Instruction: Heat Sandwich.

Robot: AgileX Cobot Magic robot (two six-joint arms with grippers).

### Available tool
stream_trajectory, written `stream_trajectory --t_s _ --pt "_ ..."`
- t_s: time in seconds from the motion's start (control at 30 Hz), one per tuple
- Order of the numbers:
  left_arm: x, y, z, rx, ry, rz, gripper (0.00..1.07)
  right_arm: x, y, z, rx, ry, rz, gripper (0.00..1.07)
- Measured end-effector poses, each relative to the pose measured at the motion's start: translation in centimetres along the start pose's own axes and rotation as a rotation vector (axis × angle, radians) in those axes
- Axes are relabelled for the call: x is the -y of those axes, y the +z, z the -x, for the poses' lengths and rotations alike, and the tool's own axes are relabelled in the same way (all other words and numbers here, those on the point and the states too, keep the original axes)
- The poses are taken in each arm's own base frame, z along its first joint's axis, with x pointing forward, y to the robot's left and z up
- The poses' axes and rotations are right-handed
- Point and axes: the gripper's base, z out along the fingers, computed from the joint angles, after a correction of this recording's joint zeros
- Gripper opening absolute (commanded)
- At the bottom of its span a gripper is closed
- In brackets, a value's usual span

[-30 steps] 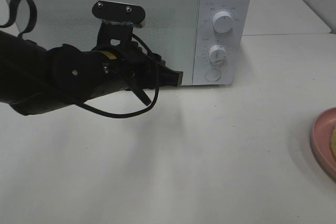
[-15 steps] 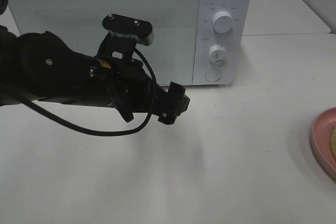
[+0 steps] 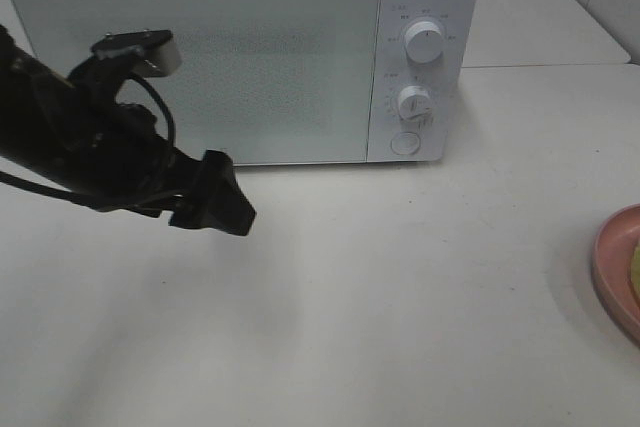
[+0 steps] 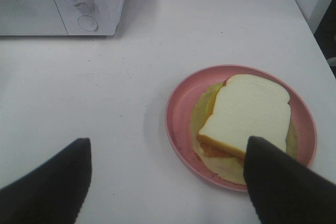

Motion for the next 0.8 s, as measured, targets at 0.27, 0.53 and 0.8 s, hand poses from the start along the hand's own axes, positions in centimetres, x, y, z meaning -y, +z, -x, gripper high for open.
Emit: stream_trajectory --t_s 0.27,0.53,0.8 --pt "-4.2 -4.7 -1.0 -0.062 -0.181 0.009 1.01 0.0 0.0 0.0 0.000 0.000 0.000 0.76" --pt "-8.0 -10.6 -3.1 -0.053 -0.332 0.241 1.01 0.0 0.0 0.0 0.000 0.000 0.000 0.76" --pt "-8.0 -15.8 -5.8 0.022 -0.383 0.438 1.01 0.0 0.0 0.0 0.000 0.000 0.000 0.76"
